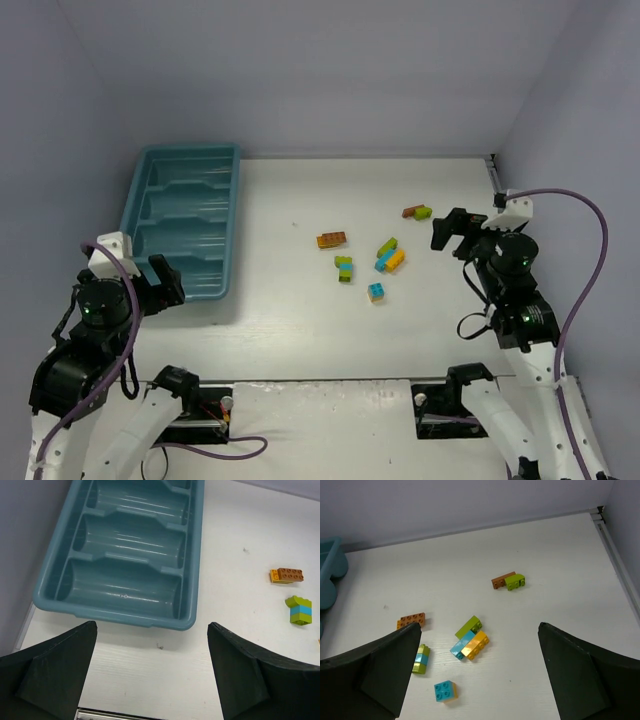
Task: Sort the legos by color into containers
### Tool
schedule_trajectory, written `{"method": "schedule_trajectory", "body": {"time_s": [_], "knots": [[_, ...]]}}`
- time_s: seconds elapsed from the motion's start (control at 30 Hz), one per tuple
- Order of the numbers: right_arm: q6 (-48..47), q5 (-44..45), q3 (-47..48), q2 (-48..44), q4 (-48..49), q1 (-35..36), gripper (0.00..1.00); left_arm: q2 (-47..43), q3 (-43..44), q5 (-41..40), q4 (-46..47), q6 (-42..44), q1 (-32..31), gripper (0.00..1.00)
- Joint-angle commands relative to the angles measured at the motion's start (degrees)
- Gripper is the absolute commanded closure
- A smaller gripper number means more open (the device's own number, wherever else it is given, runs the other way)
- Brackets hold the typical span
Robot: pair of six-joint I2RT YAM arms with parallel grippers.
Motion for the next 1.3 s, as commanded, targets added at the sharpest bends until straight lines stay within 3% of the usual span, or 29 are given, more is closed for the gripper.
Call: {"method": "schedule_trajectory", "body": {"time_s": [0.0,0.07,0.3,0.4,0.5,0.57,0.63,0.67,0.73,0.8,0.9,0.97,1.07,1.23,1.27], "knots": [[2.9,1.4,1.3,2.1,4.3,-0.5,0.0,3.3,-0.2,2.3,4.1,-0.8,-0.3,0.15],[4.5,2.3,1.0,3.2,4.3,-0.5,0.0,3.8,-0.2,3.2,4.8,-0.8,-0.2,0.15],[6.4,-9.0,1.9,11.2,3.9,0.3,0.0,8.2,-0.6,8.3,8.7,-0.3,-0.3,0.15],[8.2,-7.8,2.2,15.3,3.8,3.6,0.0,10.4,-0.6,10.5,10.4,0.1,-0.3,0.15],[9.9,-1.1,3.3,19.6,3.8,9.9,0.0,12.7,-0.7,13.0,11.4,0.2,-0.3,0.15],[10.2,-0.8,4.1,24.0,4.2,12.1,0.11,14.3,-1.1,14.4,12.2,0.2,-0.3,0.15],[10.4,-2.2,6.0,29.1,4.8,14.7,0.34,15.2,-1.5,15.8,12.7,0.2,-0.3,0.15],[10.6,-2.8,6.7,30.7,5.0,15.3,0.39,15.9,-1.6,16.4,13.1,0.2,-0.2,0.15],[10.5,-5.8,8.9,35.8,6.1,16.1,0.46,16.5,-2.0,17.5,13.4,0.2,-0.3,0.15],[9.5,-7.9,10.6,39.0,6.7,16.2,0.43,17.1,-2.0,17.7,13.4,0.2,-0.3,0.15],[2.0,-11.1,15.1,46.8,6.7,17.4,0.2,17.3,-1.8,17.7,13.4,0.9,-0.4,0.15],[-5.2,-14.3,18.5,49.5,6.0,18.0,0.14,17.4,-1.8,17.7,13.5,1.4,-0.4,0.15],[-14.7,-19.7,22.2,54.4,4.9,18.1,0.18,17.6,-1.7,19.1,13.4,1.8,-0.4,0.15],[-27.7,-24.8,29.8,63.8,-1.9,18.3,0.37,17.5,-1.7,20.1,13.4,1.9,-0.4,0.15],[-27.7,-24.8,29.9,63.9,-2.3,18.3,0.37,17.5,-1.7,20.1,13.4,1.9,-0.3,0.15]]}}
